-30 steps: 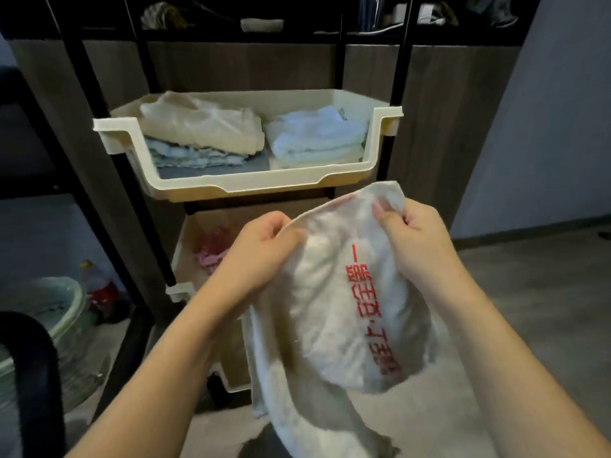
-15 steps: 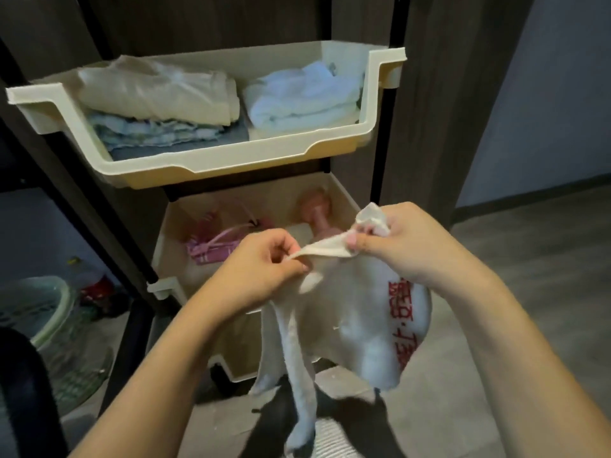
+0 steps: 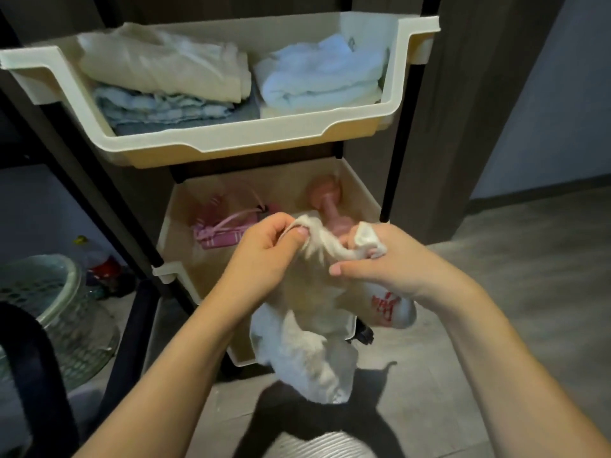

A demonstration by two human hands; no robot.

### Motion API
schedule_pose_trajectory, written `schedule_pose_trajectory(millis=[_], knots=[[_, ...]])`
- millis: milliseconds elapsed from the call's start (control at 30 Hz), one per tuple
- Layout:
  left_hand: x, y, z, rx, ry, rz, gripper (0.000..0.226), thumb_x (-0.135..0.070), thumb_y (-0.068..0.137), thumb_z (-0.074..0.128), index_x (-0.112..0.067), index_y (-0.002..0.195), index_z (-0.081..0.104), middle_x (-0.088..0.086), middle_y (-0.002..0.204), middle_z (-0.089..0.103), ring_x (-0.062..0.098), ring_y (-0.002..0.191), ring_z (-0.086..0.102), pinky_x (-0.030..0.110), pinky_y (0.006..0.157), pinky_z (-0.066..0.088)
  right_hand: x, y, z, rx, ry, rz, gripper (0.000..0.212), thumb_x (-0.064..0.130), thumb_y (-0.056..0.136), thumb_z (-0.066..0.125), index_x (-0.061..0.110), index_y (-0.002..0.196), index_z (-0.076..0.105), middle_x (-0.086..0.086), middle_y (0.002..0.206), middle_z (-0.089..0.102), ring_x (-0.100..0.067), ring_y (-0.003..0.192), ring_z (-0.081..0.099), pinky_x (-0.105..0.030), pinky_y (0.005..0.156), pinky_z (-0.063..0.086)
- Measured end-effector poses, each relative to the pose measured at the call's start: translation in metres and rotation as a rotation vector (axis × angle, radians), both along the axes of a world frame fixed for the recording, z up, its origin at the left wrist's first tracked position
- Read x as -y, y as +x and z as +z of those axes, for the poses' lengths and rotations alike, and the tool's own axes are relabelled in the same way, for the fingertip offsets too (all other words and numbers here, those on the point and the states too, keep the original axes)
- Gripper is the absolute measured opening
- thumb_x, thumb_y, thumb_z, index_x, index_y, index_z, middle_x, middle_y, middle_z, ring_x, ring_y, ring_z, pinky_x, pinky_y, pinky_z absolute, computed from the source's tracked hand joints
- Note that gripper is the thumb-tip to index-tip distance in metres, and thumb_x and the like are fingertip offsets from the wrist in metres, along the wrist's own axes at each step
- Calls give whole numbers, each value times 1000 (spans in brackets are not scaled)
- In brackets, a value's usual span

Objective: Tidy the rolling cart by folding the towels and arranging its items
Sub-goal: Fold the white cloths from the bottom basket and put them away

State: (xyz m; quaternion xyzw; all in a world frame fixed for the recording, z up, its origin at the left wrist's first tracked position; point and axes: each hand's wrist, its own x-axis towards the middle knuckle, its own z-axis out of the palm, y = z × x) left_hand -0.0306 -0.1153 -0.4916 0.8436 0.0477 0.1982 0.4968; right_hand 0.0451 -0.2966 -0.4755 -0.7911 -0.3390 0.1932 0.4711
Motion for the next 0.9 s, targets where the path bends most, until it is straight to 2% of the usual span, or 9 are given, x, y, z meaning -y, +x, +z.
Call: schedule_pose_trajectory(millis=[200, 300, 400, 467, 533, 600, 667, 833, 900], knots=[[-24, -8, -5, -151, 2, 3, 24, -36, 72, 71, -16, 84, 66, 6, 77, 69, 19, 70, 63, 39, 70, 53, -1, 19, -11, 490, -168, -456, 31, 15, 82, 62, 22, 60, 41, 7, 67, 51, -21, 70, 51, -29, 63, 32], [-44, -16, -13, -514, 133, -171, 40, -47, 67, 77, -12, 85, 70, 11, 84, 73, 25, 77, 69, 49, 79, 55, 12, 27, -9, 340, 231, -794, 32, 12, 83, 61, 22, 61, 40, 7, 63, 46, -11, 59, 45, -25, 55, 32], [-50, -28, -18, -709, 178, -254, 48, -53, 64, 75, -11, 88, 72, 17, 85, 71, 18, 73, 64, 51, 81, 53, 26, 34, -10, 264, 368, -956, 34, 13, 79, 57, 26, 56, 37, 9, 57, 39, -6, 53, 38, -27, 57, 33], [-45, -29, -14, -641, 170, -226, 33, -40, 77, 76, -10, 87, 68, 12, 72, 63, 15, 68, 55, 44, 70, 48, 25, 33, -12, 155, 342, -919, 27, 25, 72, 60, 27, 52, 41, 8, 57, 40, -11, 56, 40, -31, 59, 36], [-33, -28, -5, -492, -114, -194, 21, -29, 81, 72, -13, 93, 64, 8, 77, 61, 19, 69, 54, 36, 64, 43, 12, 23, -19, -9, 250, -806, 18, 38, 60, 64, 29, 71, 53, 1, 76, 56, -18, 73, 56, -37, 69, 47], [-23, -27, 7, -359, -490, -207, 25, -18, 81, 69, -21, 106, 64, 15, 92, 63, 25, 73, 55, 34, 63, 46, -2, 9, -24, -224, 196, -685, 48, 36, 61, 64, 21, 104, 47, -3, 104, 54, -21, 96, 58, -41, 82, 51], [-20, -29, 18, -245, -659, -251, 30, -8, 87, 65, -26, 110, 67, 17, 101, 61, 26, 75, 54, 32, 65, 48, -11, 0, -23, -368, 287, -568, 36, 22, 74, 55, 18, 106, 41, 2, 99, 46, -14, 91, 52, -34, 74, 45], [-31, -41, 39, -200, -702, -348, 45, 14, 62, 52, -6, 98, 69, 8, 77, 67, 15, 68, 65, 23, 61, 55, -5, -2, -16, -147, 326, -497, 39, 6, 80, 48, 41, 96, 42, -5, 89, 51, -20, 77, 51, -36, 67, 43], [-32, -43, 41, -184, -382, -301, 38, 11, 72, 62, -10, 103, 68, 7, 87, 72, 20, 82, 70, 31, 78, 59, -2, -9, -13, -44, 280, -437, 38, 12, 83, 50, 44, 96, 36, -9, 87, 51, -24, 75, 53, -41, 67, 45]])
